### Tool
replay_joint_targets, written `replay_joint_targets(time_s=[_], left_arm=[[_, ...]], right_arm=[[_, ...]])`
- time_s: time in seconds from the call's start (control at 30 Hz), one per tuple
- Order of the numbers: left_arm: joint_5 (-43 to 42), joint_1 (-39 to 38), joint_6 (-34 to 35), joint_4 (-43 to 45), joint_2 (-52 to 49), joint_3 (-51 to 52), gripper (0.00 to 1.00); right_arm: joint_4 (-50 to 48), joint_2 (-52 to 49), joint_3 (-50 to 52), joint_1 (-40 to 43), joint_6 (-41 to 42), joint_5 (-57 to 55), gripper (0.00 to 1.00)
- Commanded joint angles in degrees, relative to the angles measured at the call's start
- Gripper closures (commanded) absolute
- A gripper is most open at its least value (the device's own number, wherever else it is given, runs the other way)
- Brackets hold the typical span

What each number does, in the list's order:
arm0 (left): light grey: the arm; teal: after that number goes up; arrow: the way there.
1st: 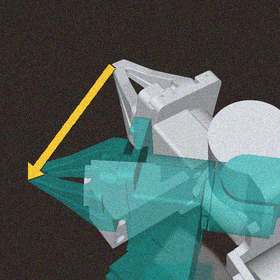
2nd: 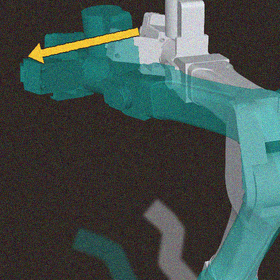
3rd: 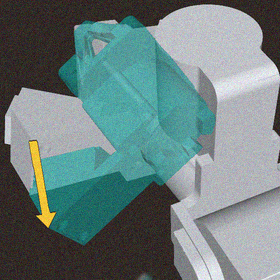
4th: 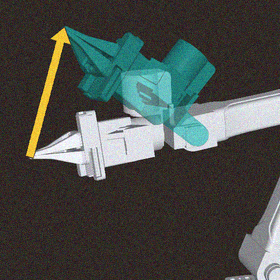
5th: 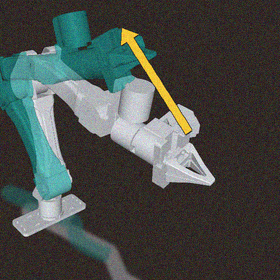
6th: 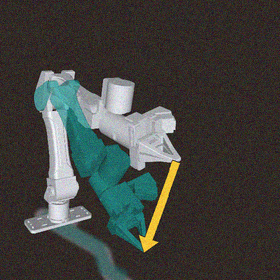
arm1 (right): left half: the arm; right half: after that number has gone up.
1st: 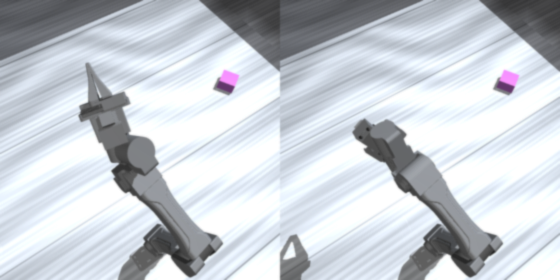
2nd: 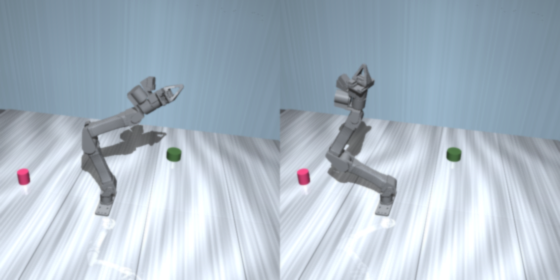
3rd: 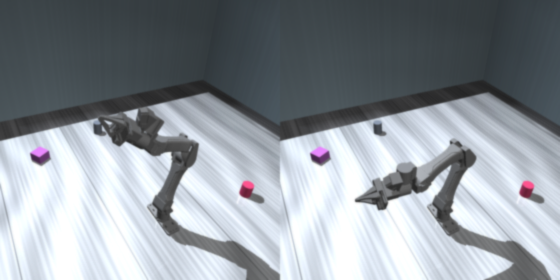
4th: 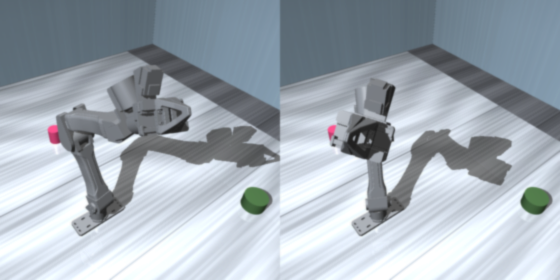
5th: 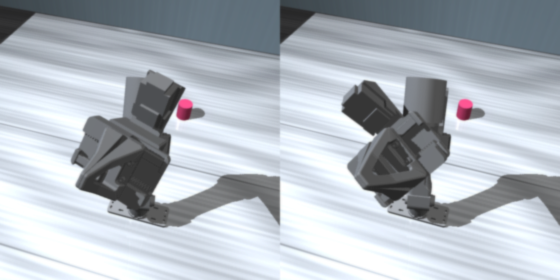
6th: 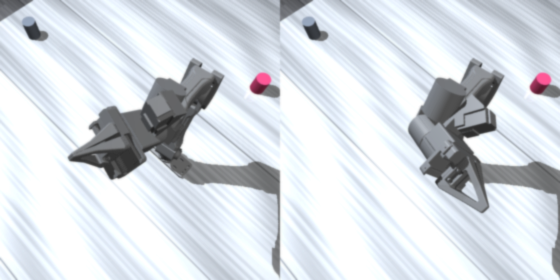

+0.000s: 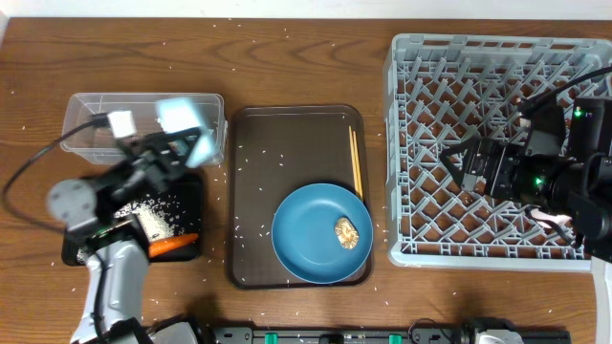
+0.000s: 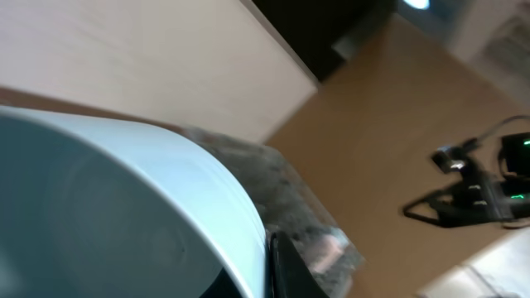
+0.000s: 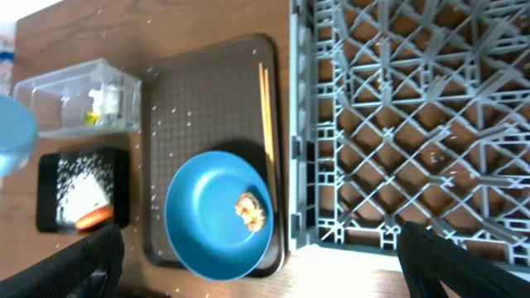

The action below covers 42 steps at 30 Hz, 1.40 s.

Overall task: Sort waste into correct bins and load items into the dishwasher rack
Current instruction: 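Carry the emptied white bowl with the left gripper over the rack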

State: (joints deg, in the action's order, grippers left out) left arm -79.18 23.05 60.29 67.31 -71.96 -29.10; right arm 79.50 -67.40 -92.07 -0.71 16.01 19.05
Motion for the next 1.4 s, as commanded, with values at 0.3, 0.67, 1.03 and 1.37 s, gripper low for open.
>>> replay_joint_targets(time_s=[0.3,0.67,1.03,1.37], left_arm=[[13.25,-25.03,5.81,-2.69,-1.84,-1.16,0.94],[24.98,-43.28,3.87,-4.28,-17.07,-17.99,0.94],[27.98,-56.08,3.98,-4.24,-41.86,-42.12,0.94],[31.39,-62.53,5.57,-4.24,-52.74,-50.4,0.94]], right_arm=[[-3.21,-0.17,0.04,0.33,3.72,-5.38,0.01],[-3.26,-0.17,0.04,3.43,6.71,-10.43,0.01],[-0.76,-0.2,0.04,6.8,6.67,-11.39,0.01],[-0.2,-0.24,0.04,6.8,6.67,-11.58,0.01]])
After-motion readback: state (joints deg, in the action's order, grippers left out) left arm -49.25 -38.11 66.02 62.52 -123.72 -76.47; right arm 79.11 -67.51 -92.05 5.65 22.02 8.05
